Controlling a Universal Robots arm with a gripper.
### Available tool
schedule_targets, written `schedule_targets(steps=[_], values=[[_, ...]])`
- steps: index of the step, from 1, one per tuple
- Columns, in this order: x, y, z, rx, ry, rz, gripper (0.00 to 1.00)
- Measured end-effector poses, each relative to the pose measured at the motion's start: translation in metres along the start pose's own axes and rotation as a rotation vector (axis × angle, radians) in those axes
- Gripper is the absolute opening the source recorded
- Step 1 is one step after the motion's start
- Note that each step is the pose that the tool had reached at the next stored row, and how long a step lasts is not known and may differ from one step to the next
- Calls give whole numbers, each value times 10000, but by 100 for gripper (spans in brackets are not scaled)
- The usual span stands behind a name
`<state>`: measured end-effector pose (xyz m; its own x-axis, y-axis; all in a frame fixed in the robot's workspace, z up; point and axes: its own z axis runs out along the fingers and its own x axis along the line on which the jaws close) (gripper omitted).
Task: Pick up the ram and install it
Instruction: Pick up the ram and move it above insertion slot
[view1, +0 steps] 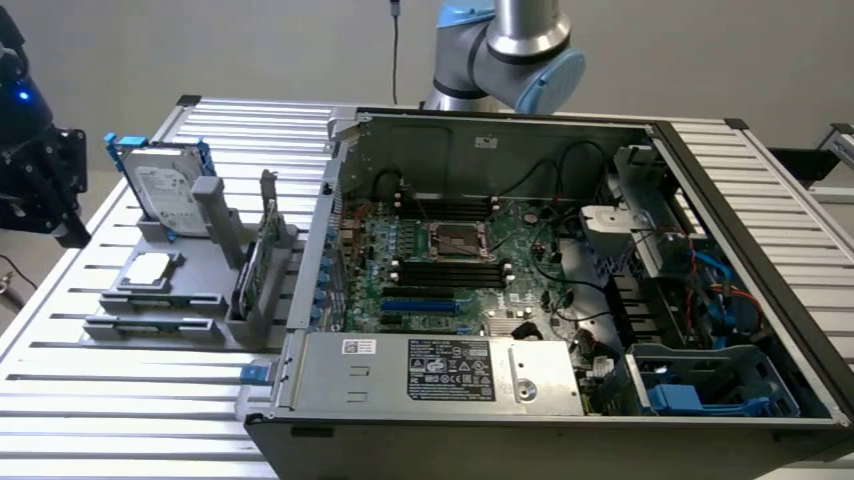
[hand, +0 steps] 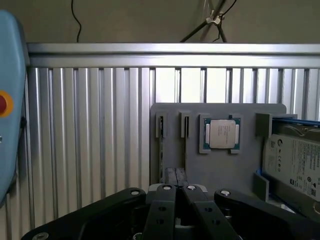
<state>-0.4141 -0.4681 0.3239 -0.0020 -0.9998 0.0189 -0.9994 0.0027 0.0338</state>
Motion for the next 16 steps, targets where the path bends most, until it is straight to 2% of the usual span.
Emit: schedule_targets(steps=[11,12,14,15,16], values=[[48,-82,106,1,5,-162,11],[53,-88,120,3,5,-185,12],[63,-98,149,3,8,-234,24],[68,-104,164,3,8,-259,24],[72,-111,182,4,9,-285,30]])
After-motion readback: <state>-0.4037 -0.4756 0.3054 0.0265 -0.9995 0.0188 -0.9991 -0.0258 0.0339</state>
